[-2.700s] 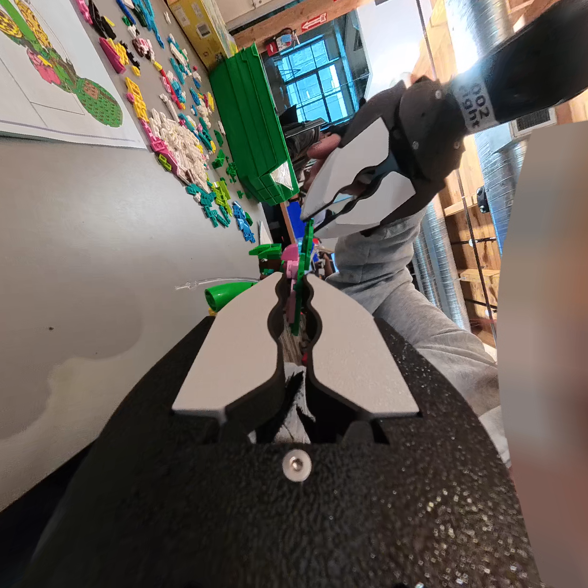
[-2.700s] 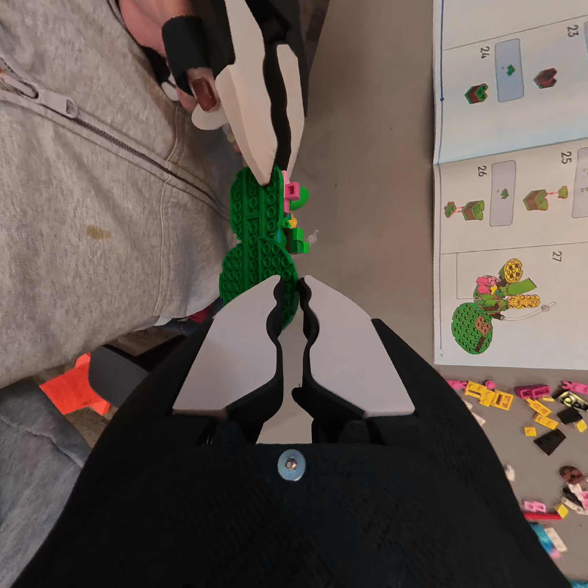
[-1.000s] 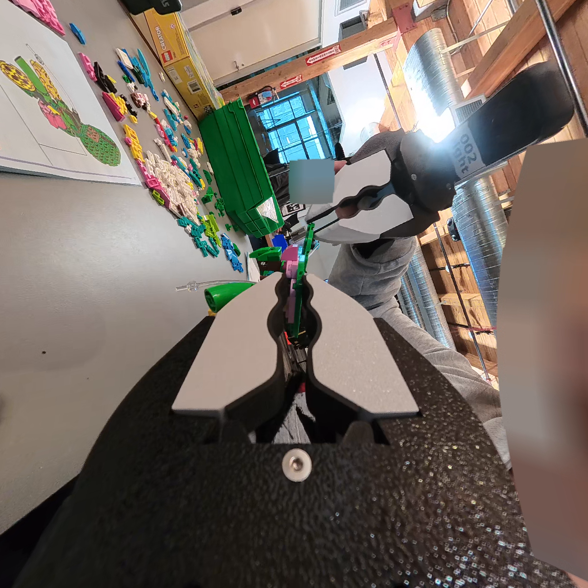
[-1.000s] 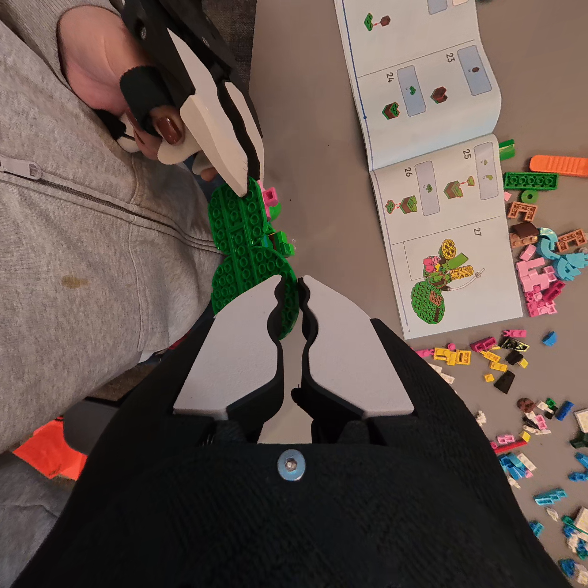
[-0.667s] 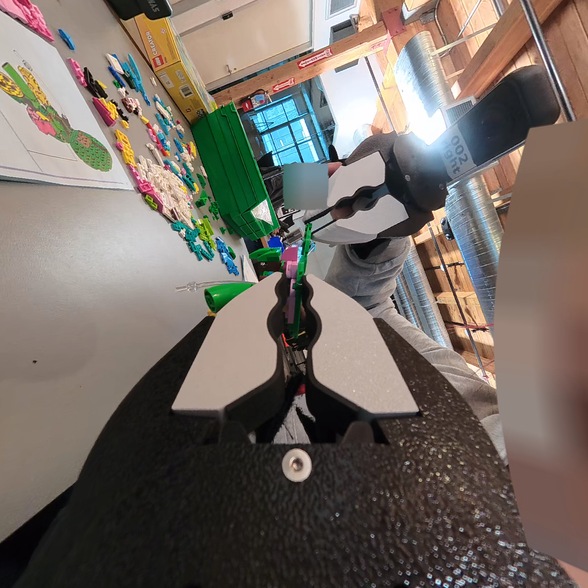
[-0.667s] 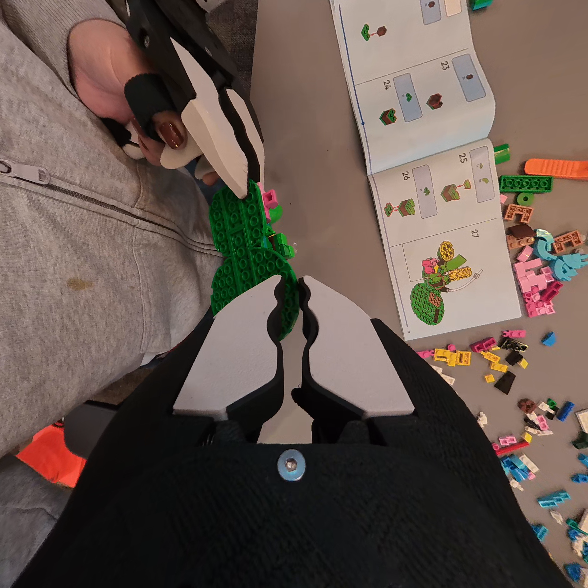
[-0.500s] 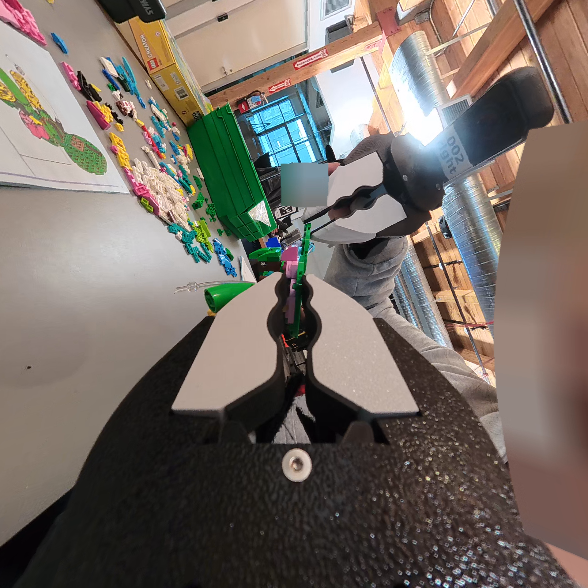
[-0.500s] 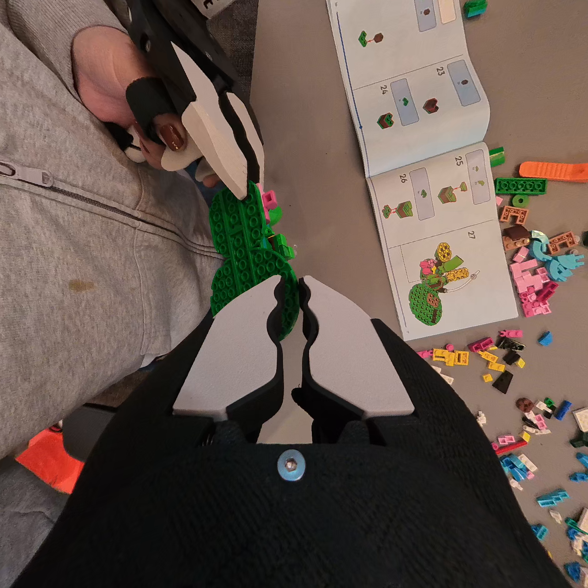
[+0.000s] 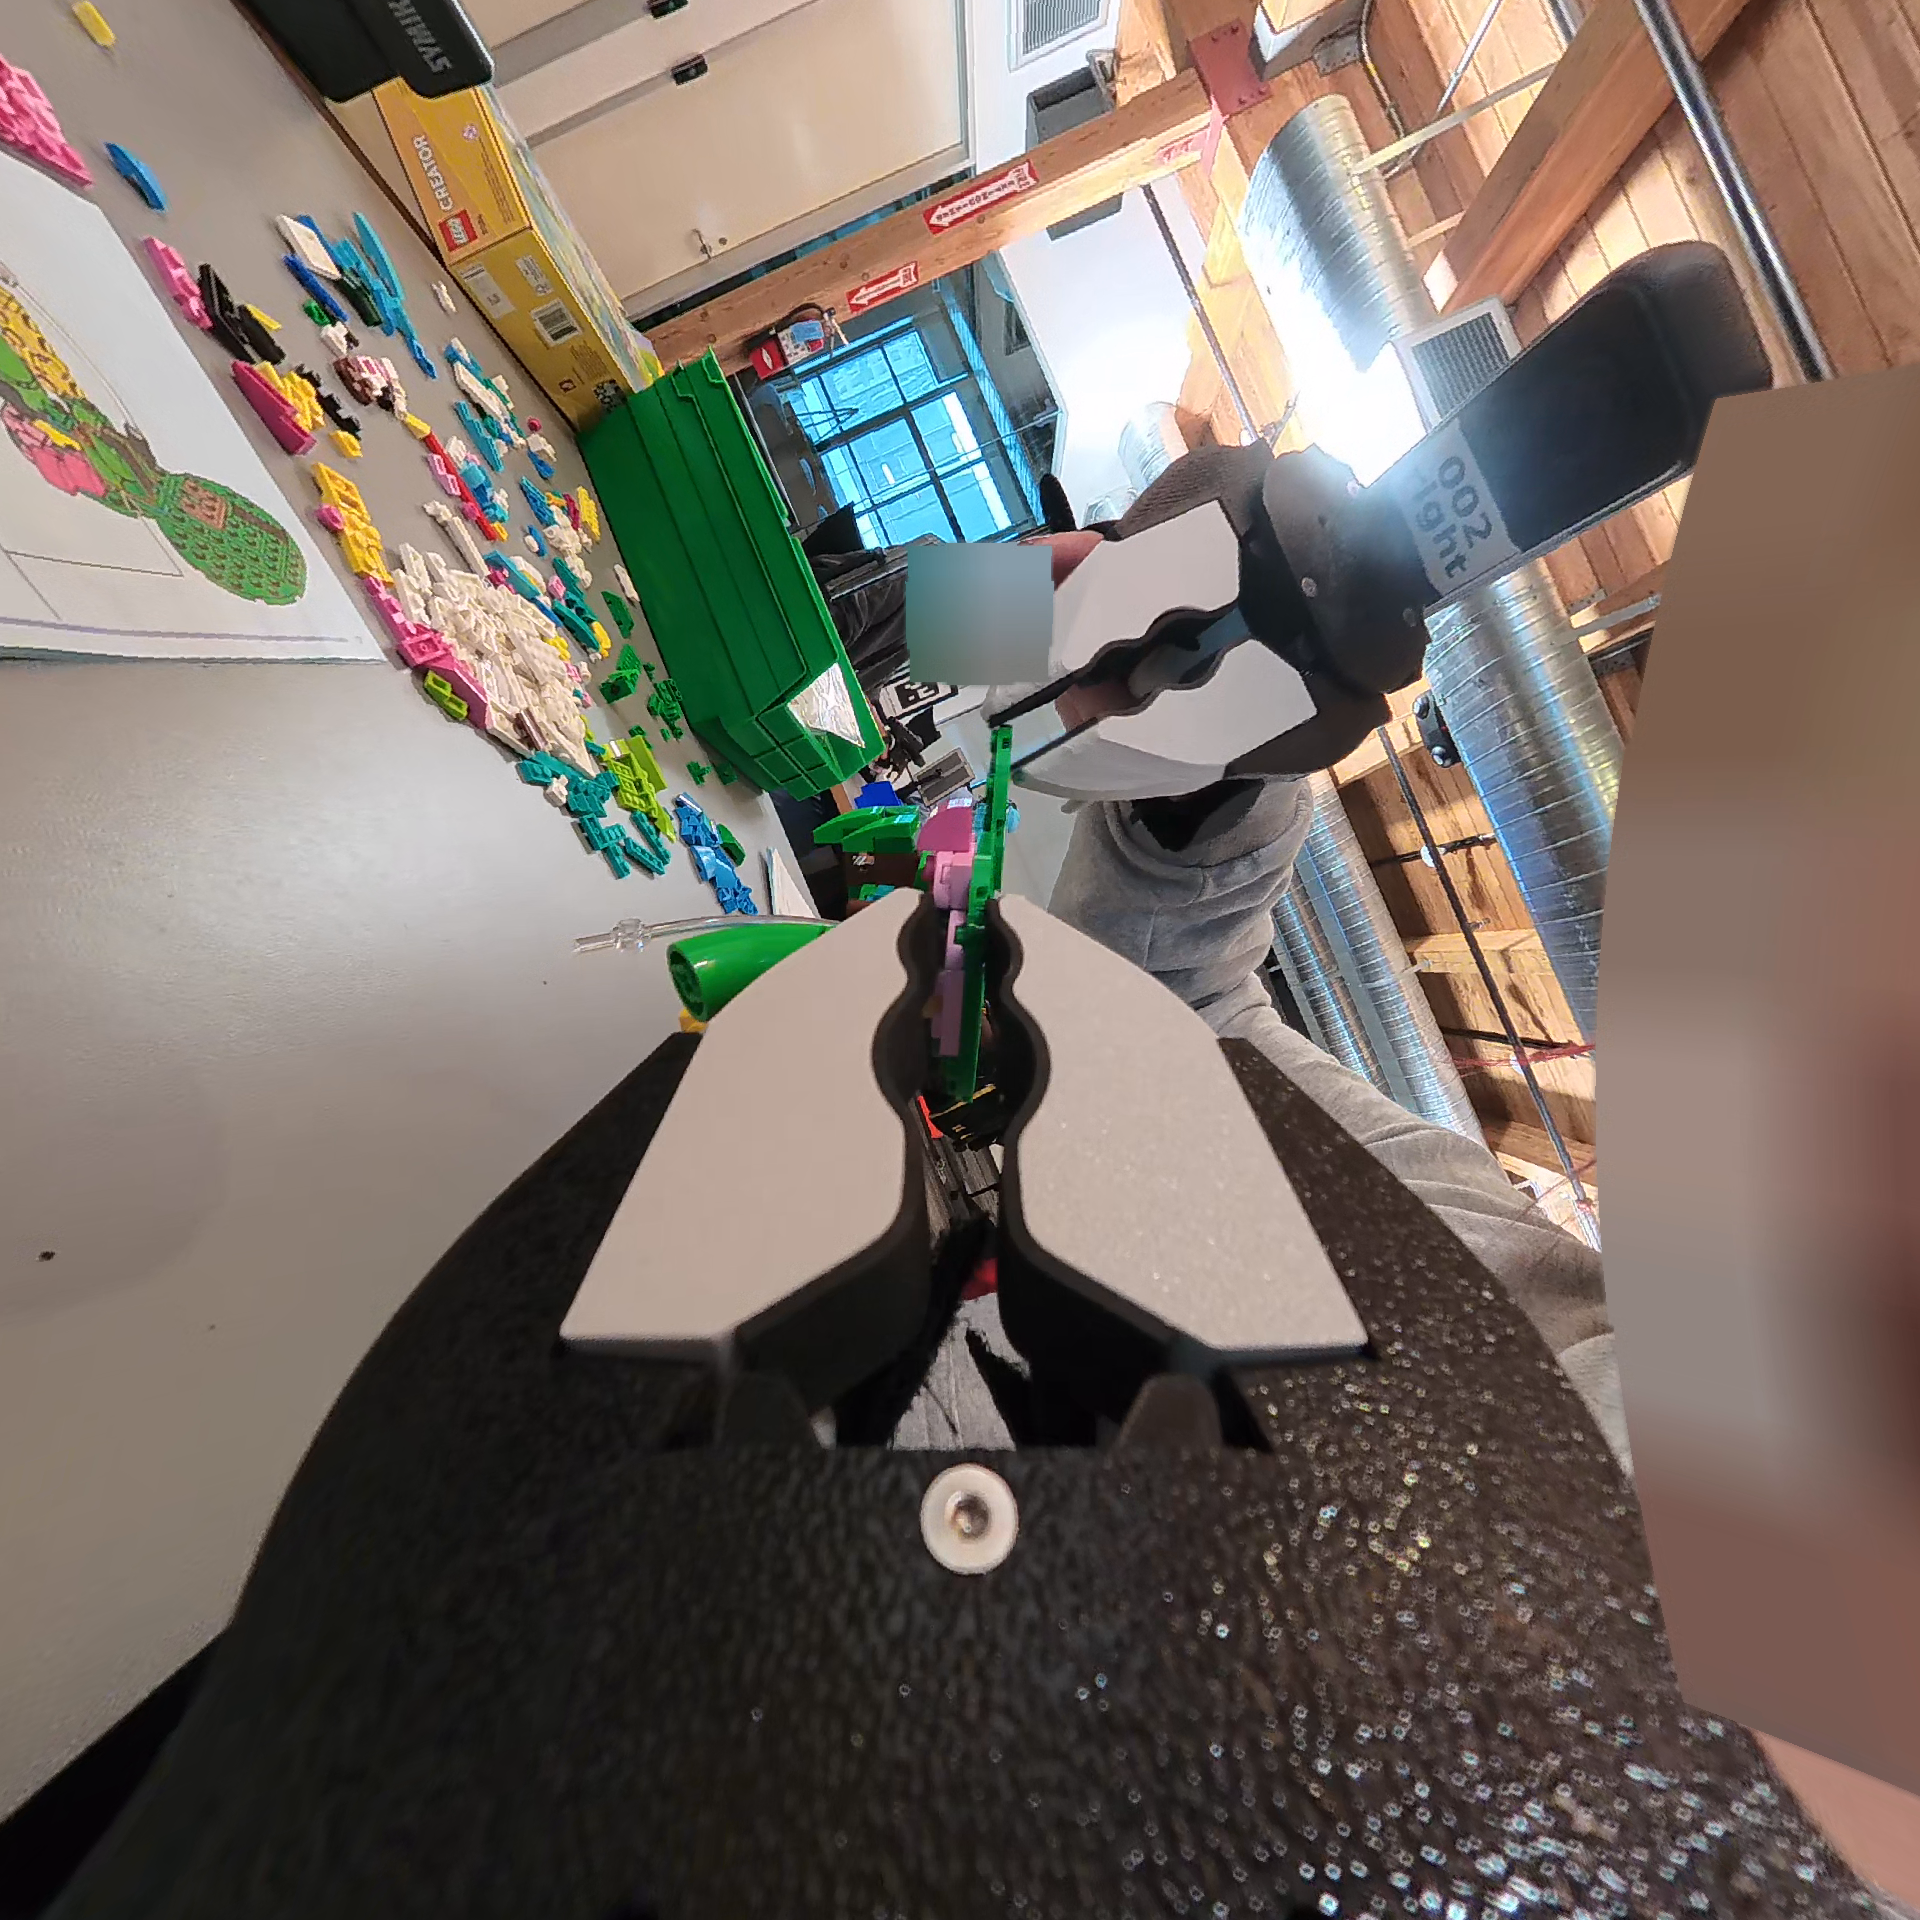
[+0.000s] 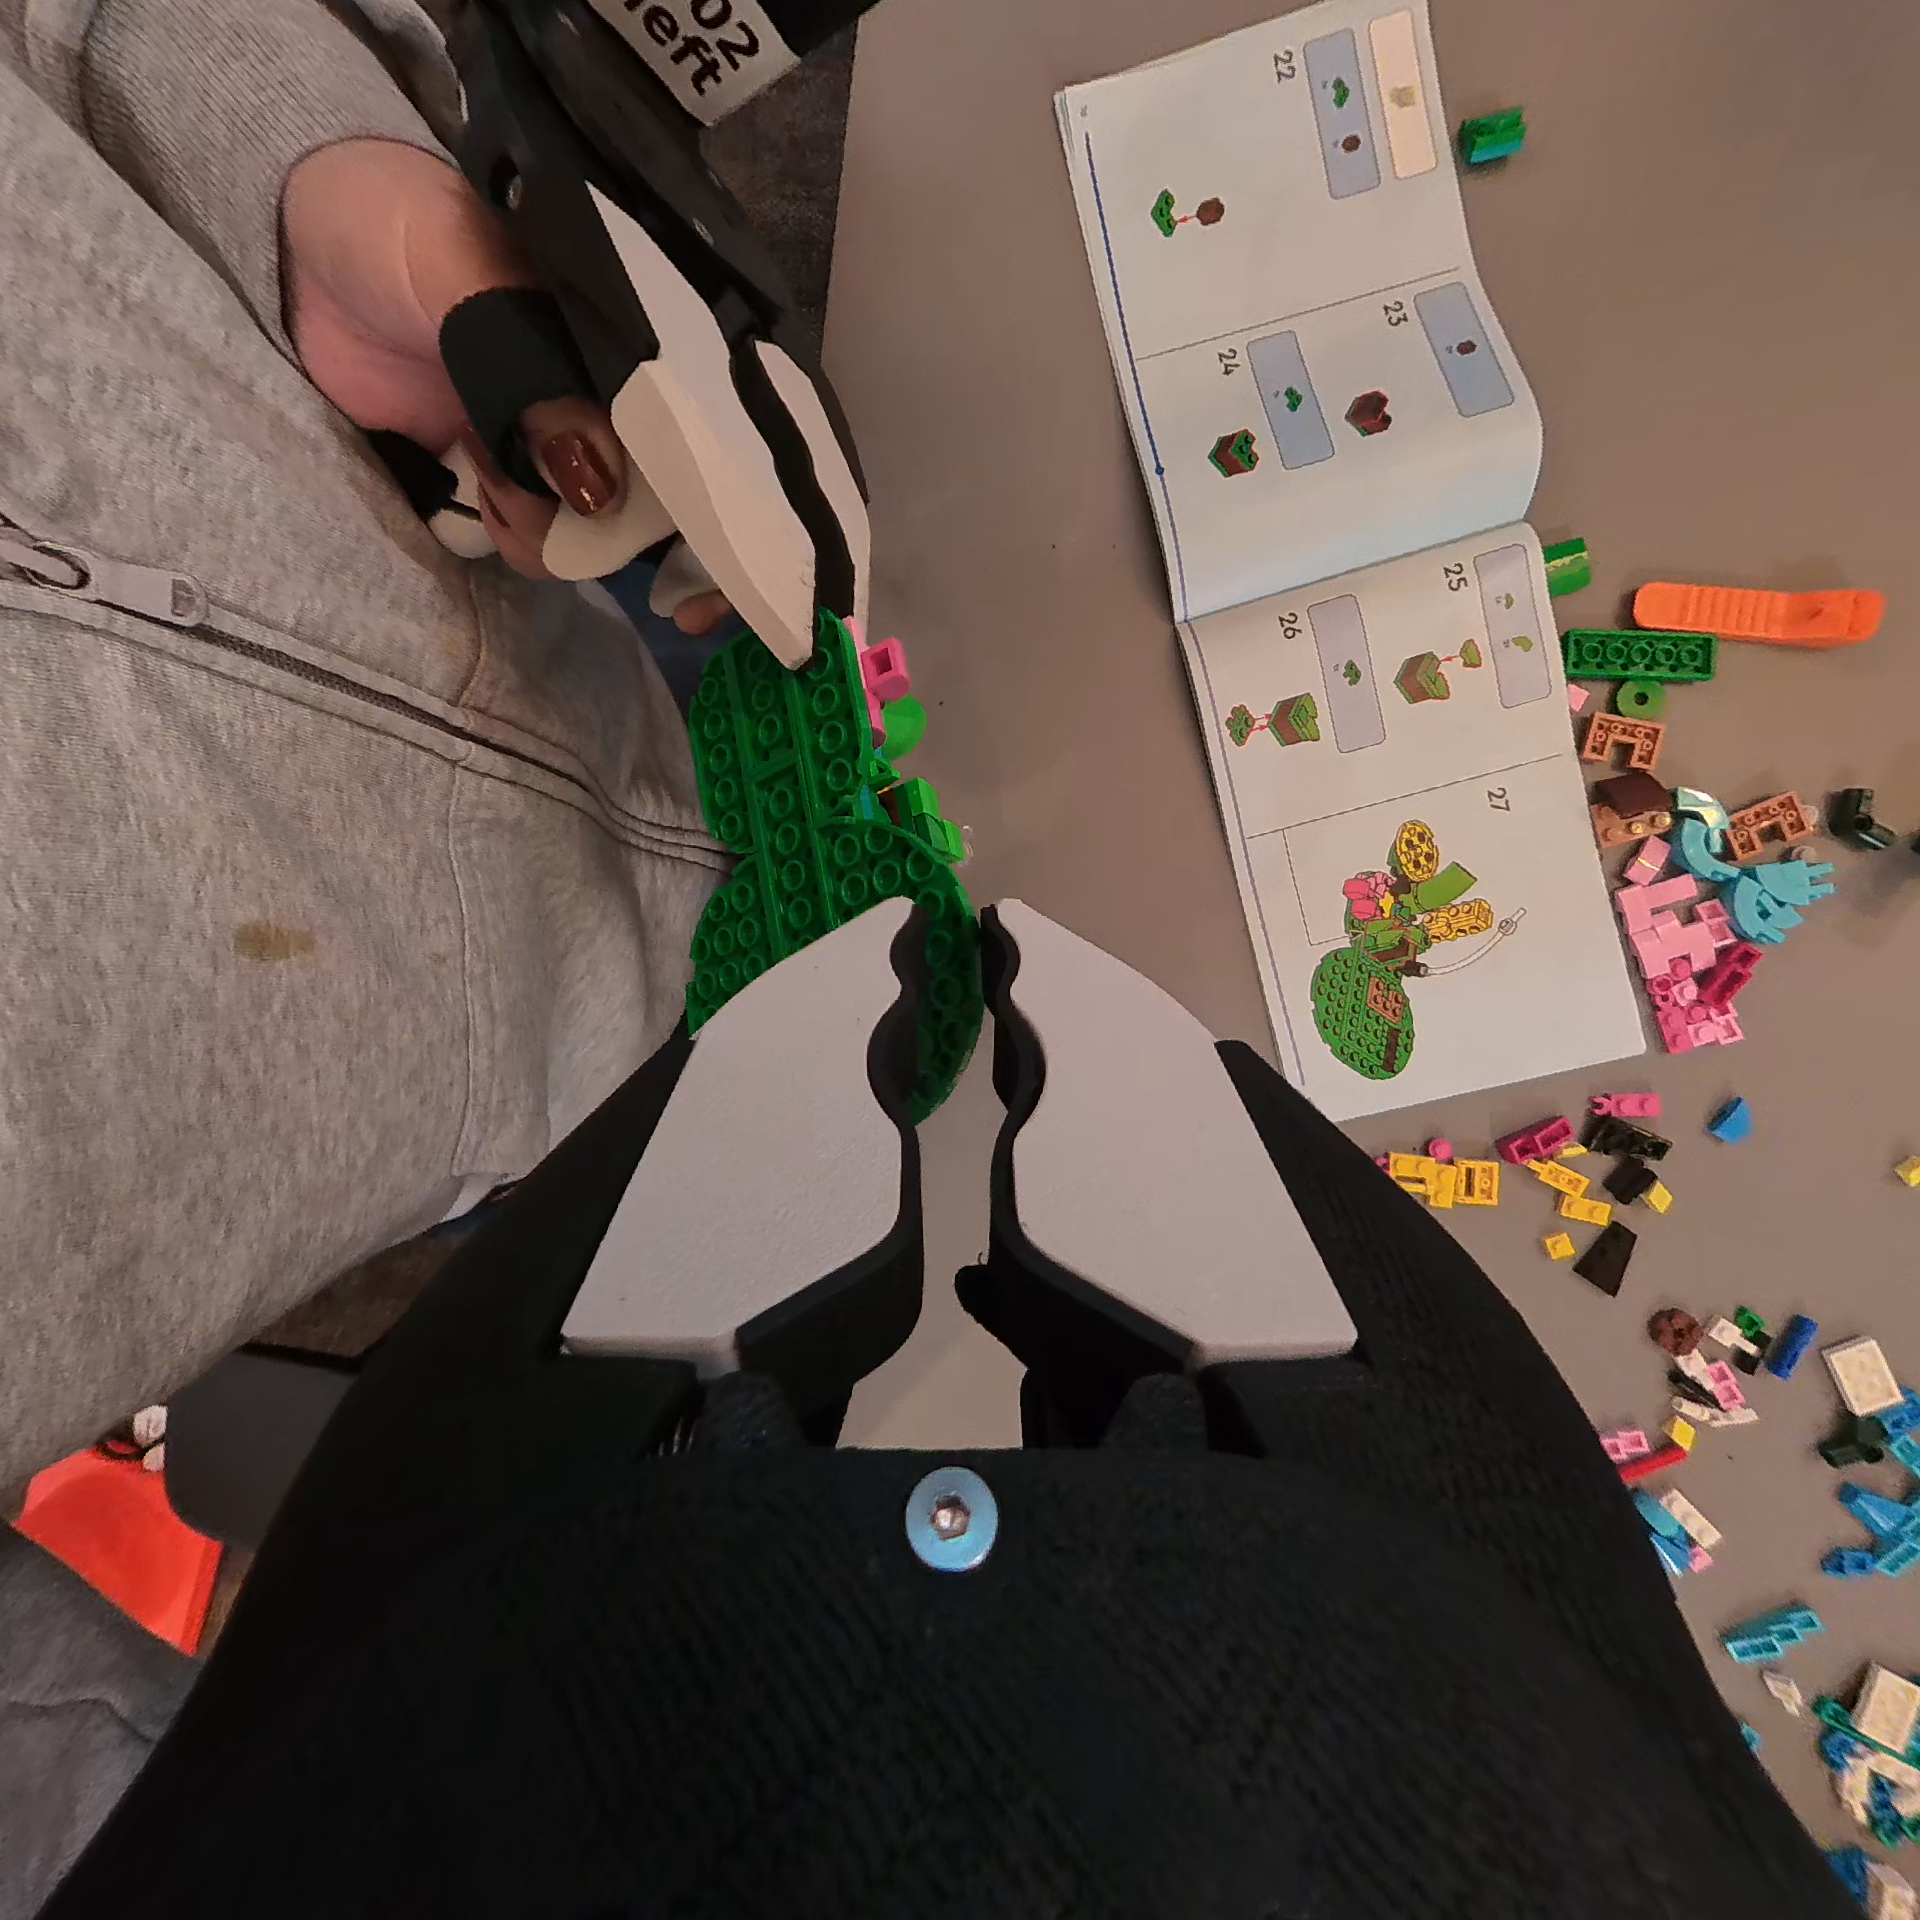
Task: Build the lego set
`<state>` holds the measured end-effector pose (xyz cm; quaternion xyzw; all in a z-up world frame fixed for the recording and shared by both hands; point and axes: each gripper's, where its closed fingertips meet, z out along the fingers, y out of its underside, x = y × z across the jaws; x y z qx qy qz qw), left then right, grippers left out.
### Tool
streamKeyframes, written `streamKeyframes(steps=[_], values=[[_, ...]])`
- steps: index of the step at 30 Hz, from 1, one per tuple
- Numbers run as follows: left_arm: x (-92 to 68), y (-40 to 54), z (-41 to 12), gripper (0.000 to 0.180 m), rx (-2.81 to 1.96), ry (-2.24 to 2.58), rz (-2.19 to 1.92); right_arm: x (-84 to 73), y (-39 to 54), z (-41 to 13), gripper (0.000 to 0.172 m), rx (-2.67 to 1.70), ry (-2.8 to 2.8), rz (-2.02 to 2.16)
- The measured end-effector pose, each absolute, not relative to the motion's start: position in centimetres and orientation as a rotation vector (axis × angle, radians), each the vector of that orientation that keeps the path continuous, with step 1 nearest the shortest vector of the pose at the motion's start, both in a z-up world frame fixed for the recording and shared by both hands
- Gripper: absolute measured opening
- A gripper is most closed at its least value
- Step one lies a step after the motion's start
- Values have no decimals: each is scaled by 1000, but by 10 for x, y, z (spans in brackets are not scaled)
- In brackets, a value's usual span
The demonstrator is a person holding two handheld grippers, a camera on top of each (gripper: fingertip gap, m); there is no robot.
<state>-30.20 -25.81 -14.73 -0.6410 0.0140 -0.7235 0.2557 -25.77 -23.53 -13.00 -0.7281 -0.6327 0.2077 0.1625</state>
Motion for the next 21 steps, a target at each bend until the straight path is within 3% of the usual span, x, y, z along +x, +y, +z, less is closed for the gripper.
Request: streamKeyframes(steps=[21], values=[[-302,-258,-144,7,-1720,41,-1963,-258,-239,-122,11,-2028,-1788,618]])
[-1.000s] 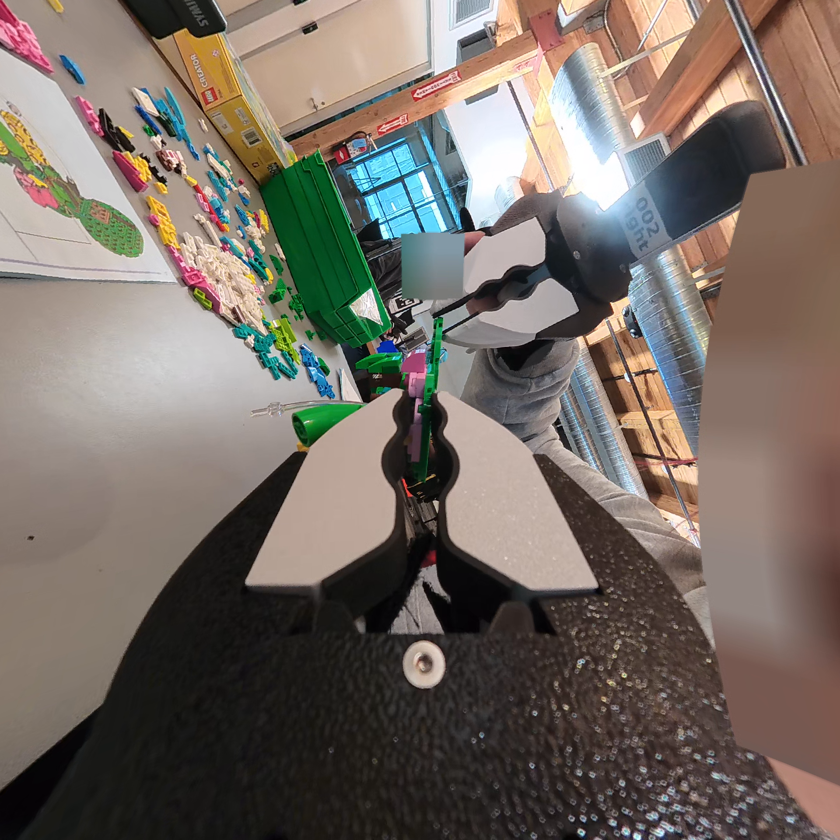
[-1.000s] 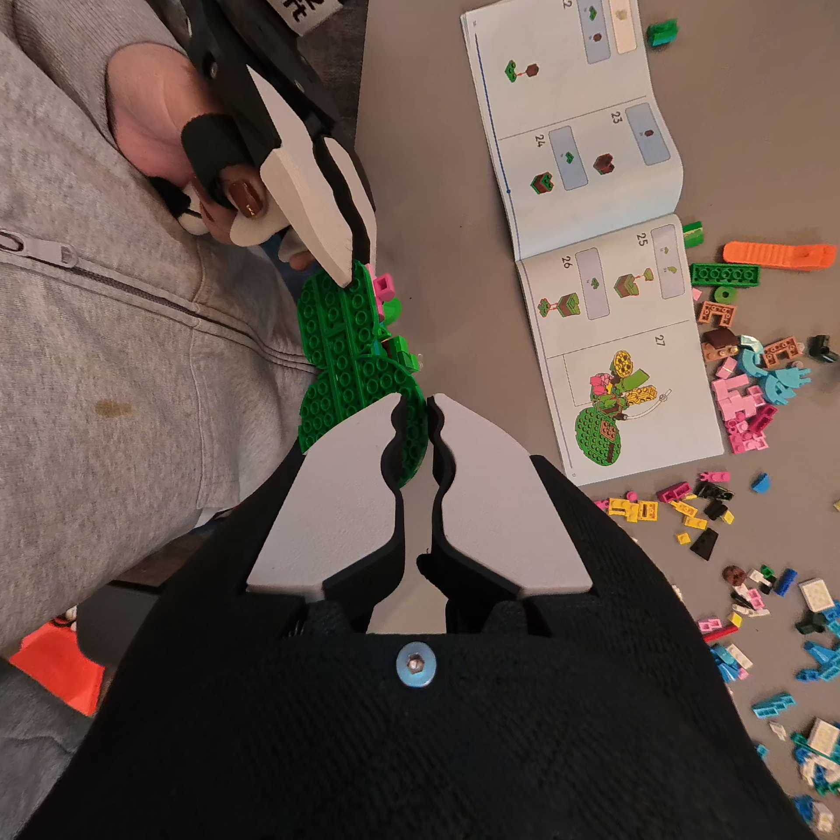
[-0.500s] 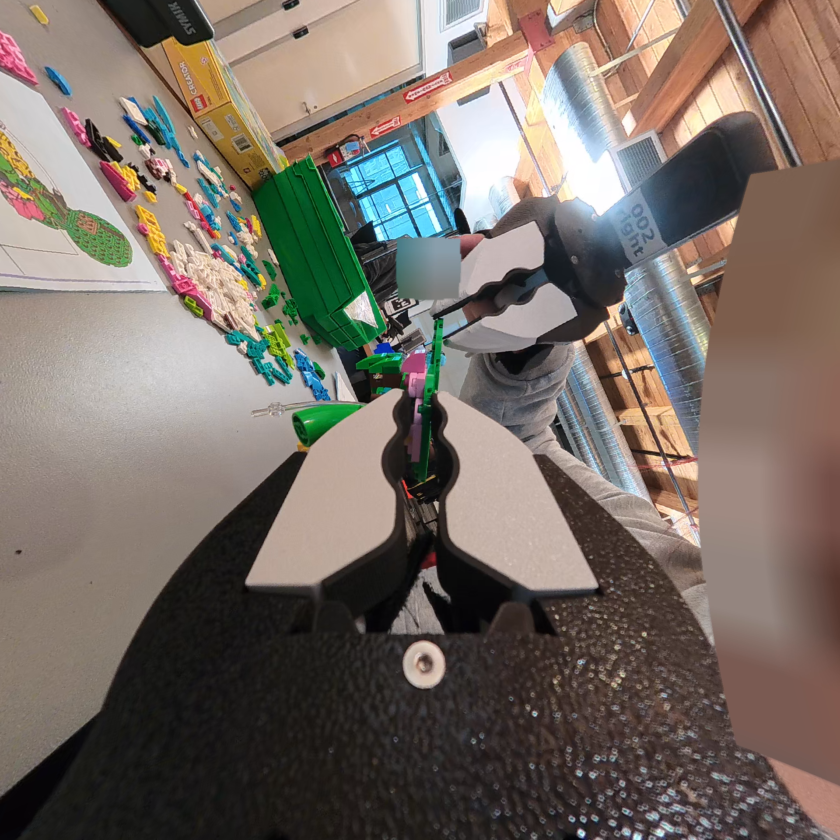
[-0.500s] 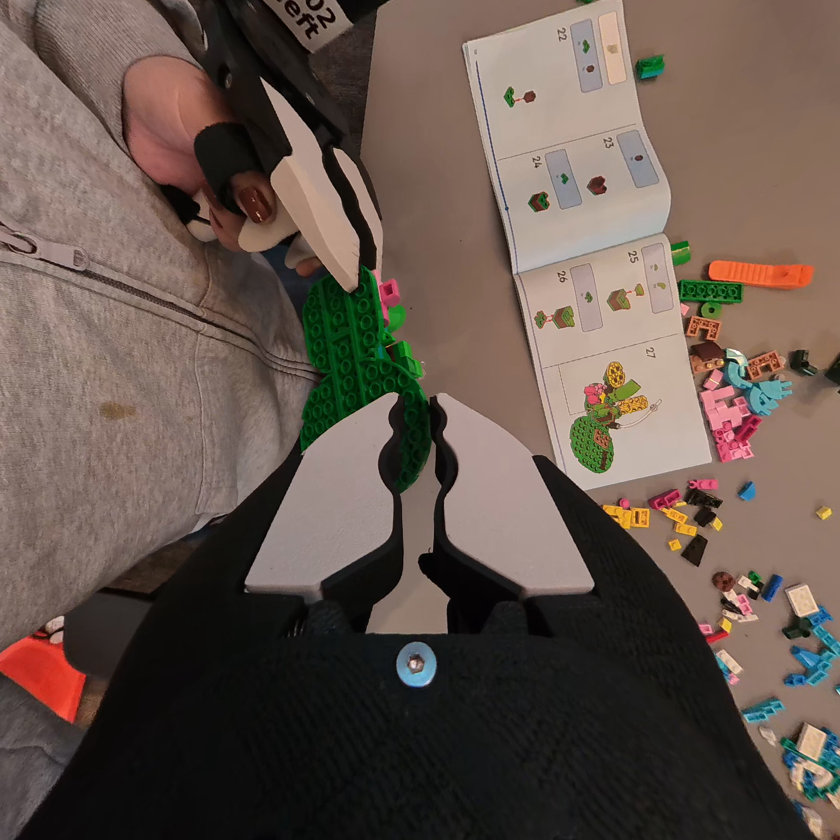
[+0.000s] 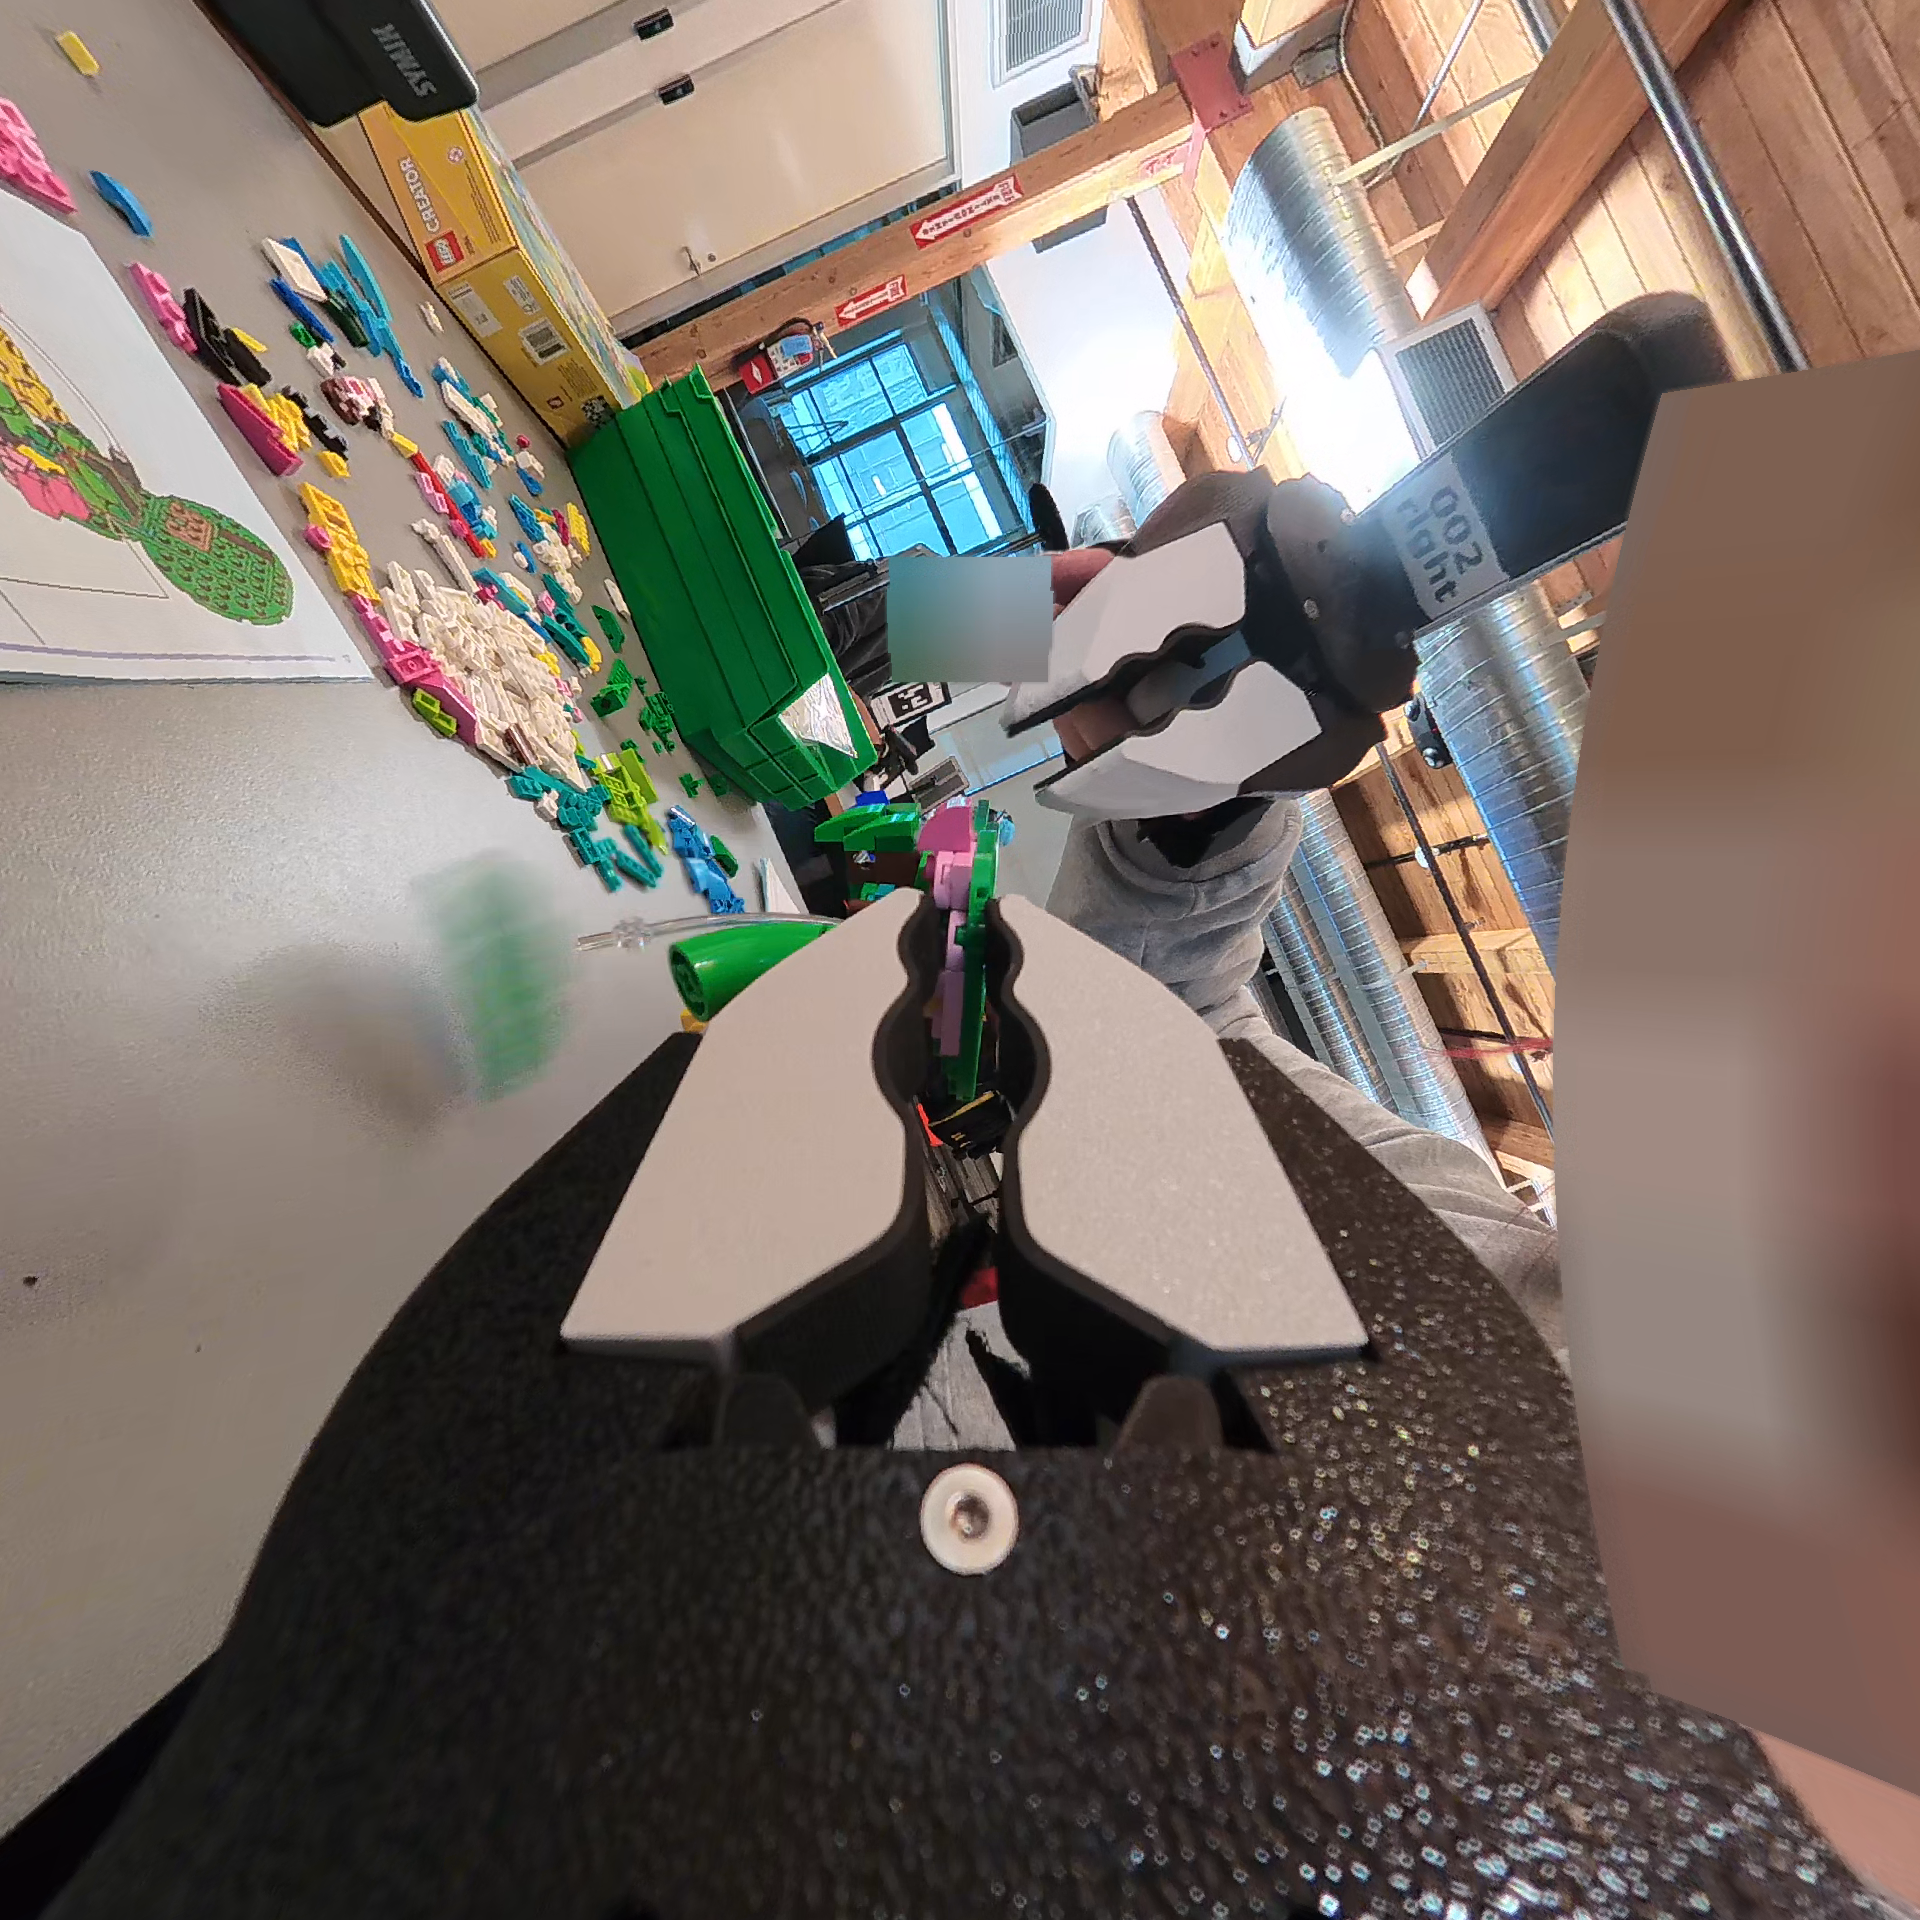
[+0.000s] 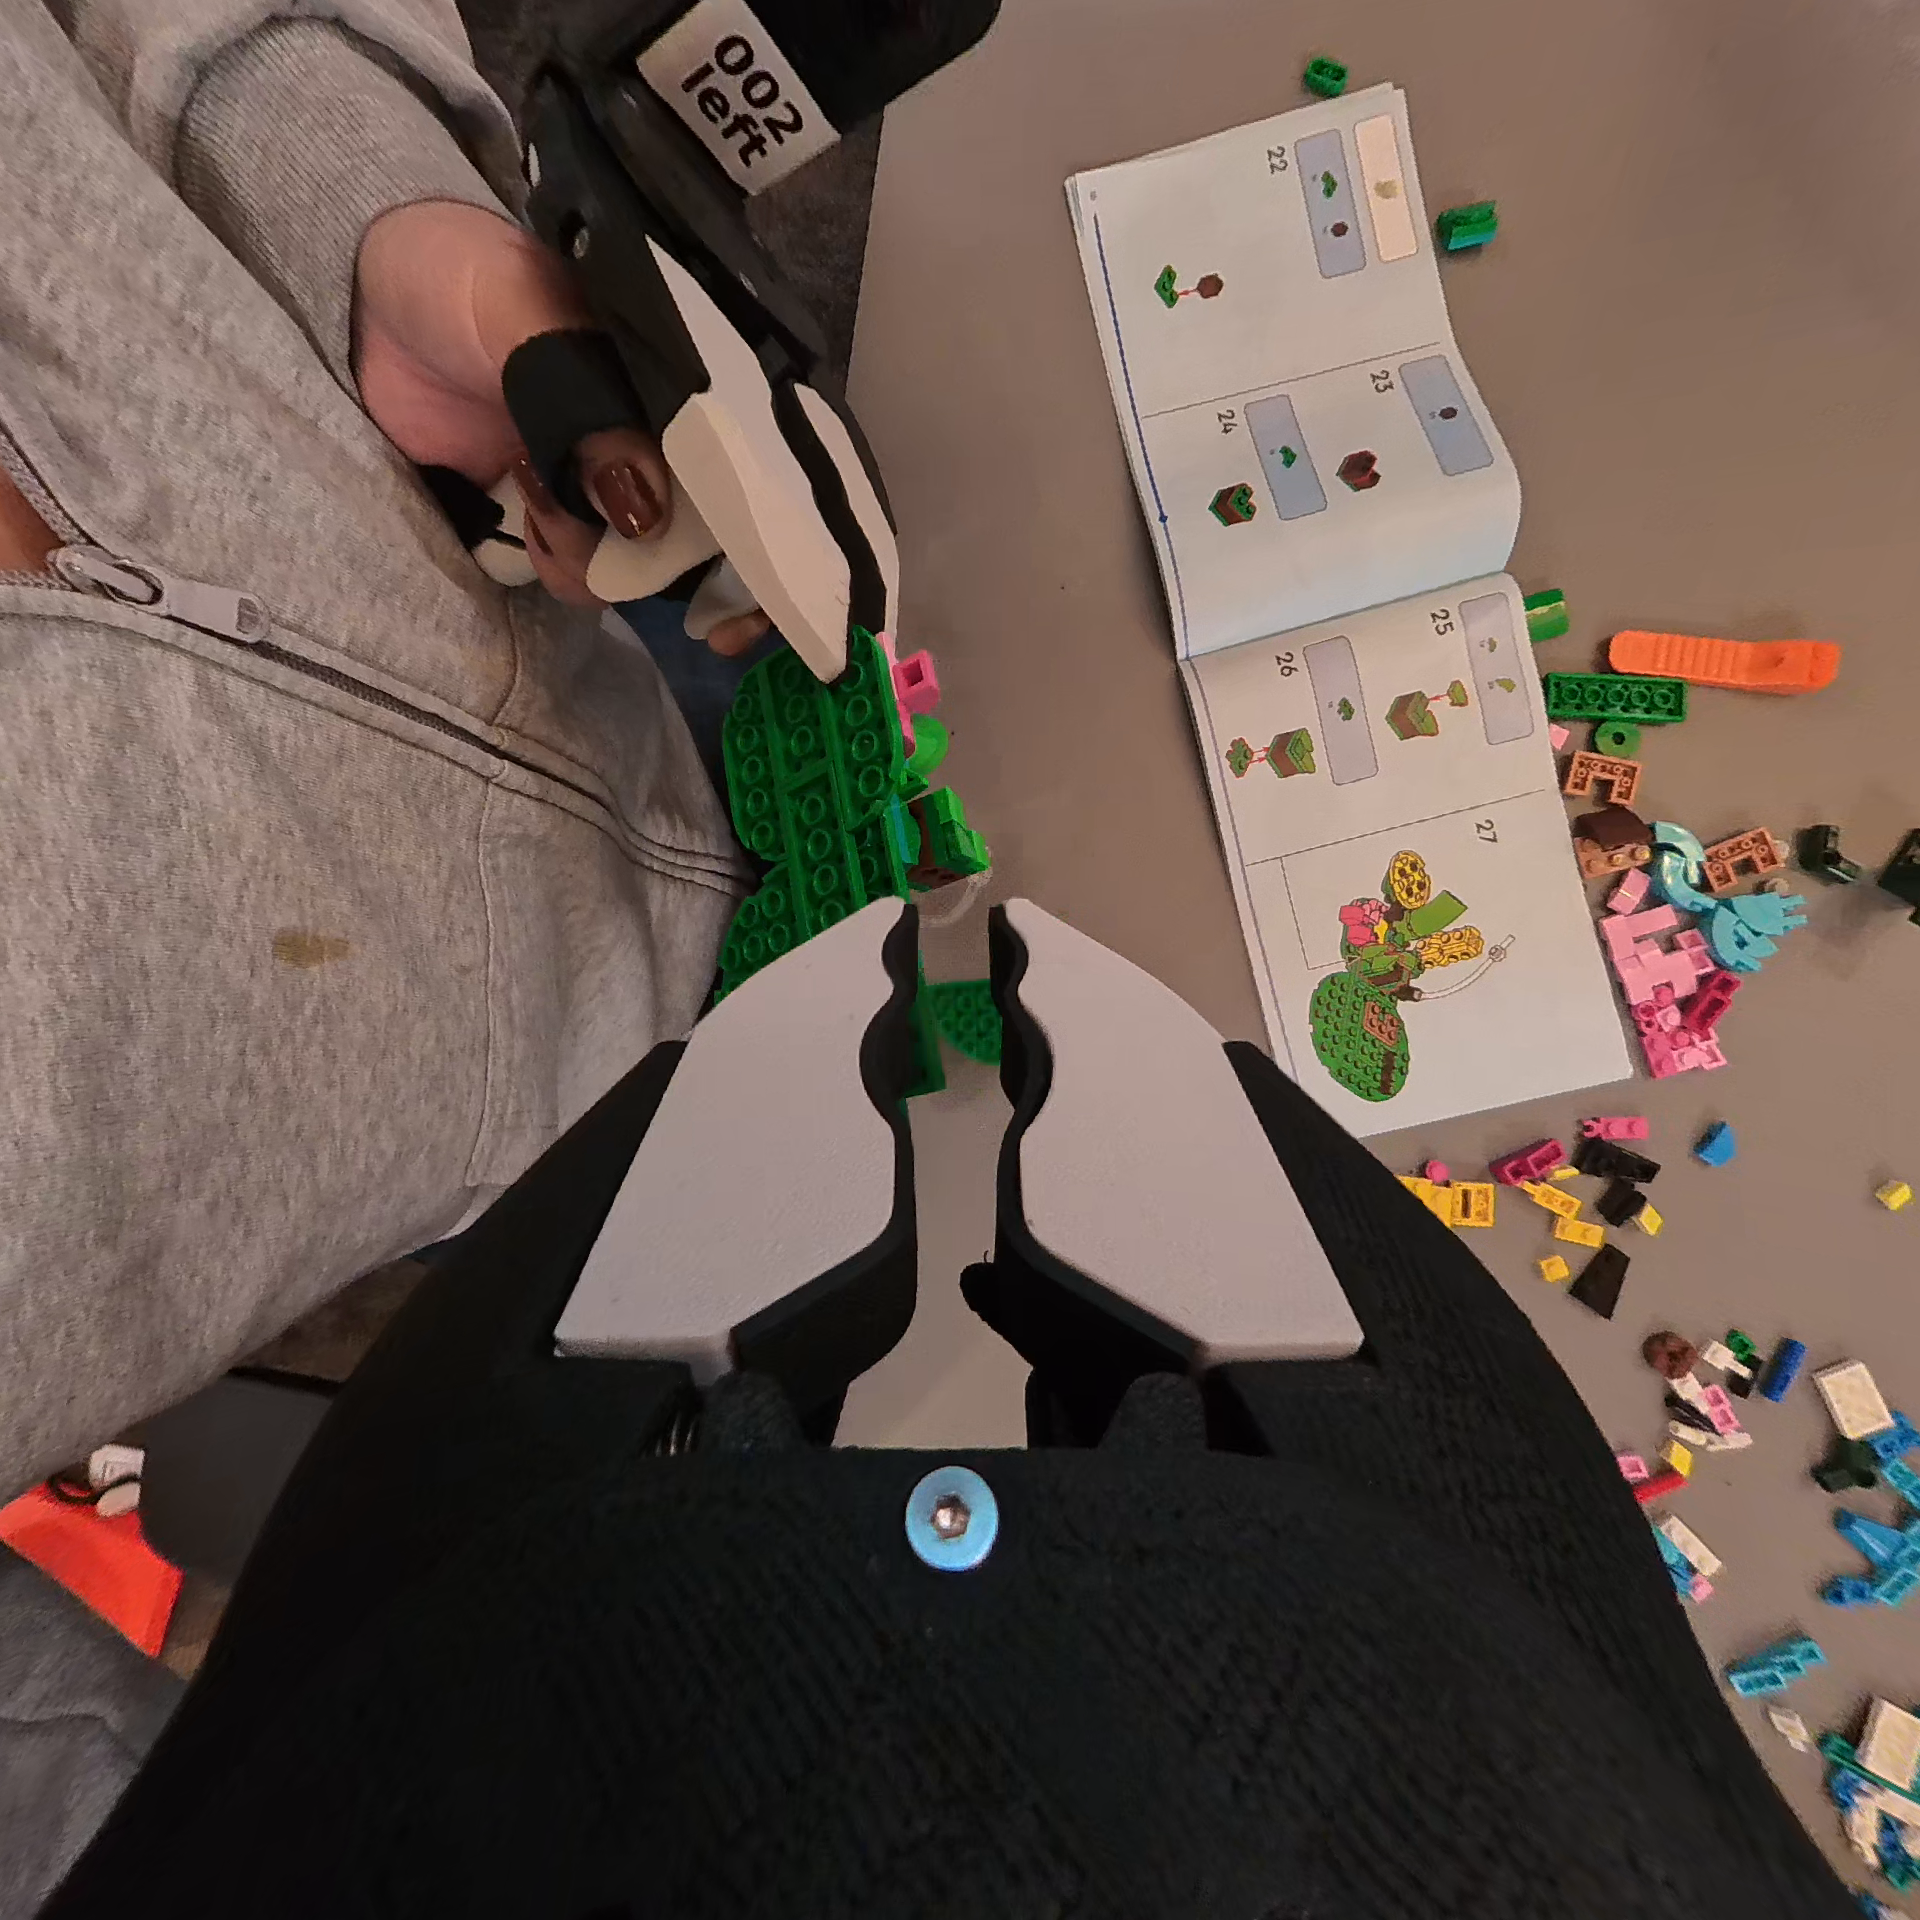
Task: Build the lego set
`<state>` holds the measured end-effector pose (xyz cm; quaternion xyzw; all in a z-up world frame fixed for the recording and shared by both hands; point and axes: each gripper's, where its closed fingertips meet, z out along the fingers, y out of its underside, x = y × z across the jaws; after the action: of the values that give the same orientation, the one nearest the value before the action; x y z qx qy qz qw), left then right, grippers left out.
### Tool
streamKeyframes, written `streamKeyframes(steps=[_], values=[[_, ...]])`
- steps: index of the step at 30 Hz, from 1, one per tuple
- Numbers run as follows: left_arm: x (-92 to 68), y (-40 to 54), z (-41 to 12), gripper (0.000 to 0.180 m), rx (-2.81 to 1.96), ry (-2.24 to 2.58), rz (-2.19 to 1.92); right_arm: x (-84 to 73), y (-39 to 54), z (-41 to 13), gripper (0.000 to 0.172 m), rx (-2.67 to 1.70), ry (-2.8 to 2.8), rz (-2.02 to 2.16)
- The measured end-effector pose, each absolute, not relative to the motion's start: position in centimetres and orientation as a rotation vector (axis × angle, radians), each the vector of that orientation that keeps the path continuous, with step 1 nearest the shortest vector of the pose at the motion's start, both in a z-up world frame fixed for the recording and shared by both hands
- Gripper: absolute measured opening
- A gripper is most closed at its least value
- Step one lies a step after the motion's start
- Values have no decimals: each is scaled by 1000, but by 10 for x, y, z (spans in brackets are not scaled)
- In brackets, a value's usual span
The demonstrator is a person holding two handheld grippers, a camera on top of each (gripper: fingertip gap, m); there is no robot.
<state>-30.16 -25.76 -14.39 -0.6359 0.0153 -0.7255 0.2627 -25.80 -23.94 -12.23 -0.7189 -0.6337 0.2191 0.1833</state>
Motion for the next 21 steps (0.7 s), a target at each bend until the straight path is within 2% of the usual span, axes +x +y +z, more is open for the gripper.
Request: streamKeyframes(steps=[9,14,18,21], values=[[-325,-236,-155,7,-1731,-83,-1813,-239,-210,-123,19,-1964,-1599,500],[-341,-223,-169,8,-1778,-163,-1694,-212,-201,-170,25,-1945,-1532,380],[-335,-226,-174,8,-1822,-113,-1696,-222,-229,-213,47,-1966,-1518,676],[-327,-227,-173,7,-1851,8,-1690,-237,-238,-211,50,-1967,-1365,942]])
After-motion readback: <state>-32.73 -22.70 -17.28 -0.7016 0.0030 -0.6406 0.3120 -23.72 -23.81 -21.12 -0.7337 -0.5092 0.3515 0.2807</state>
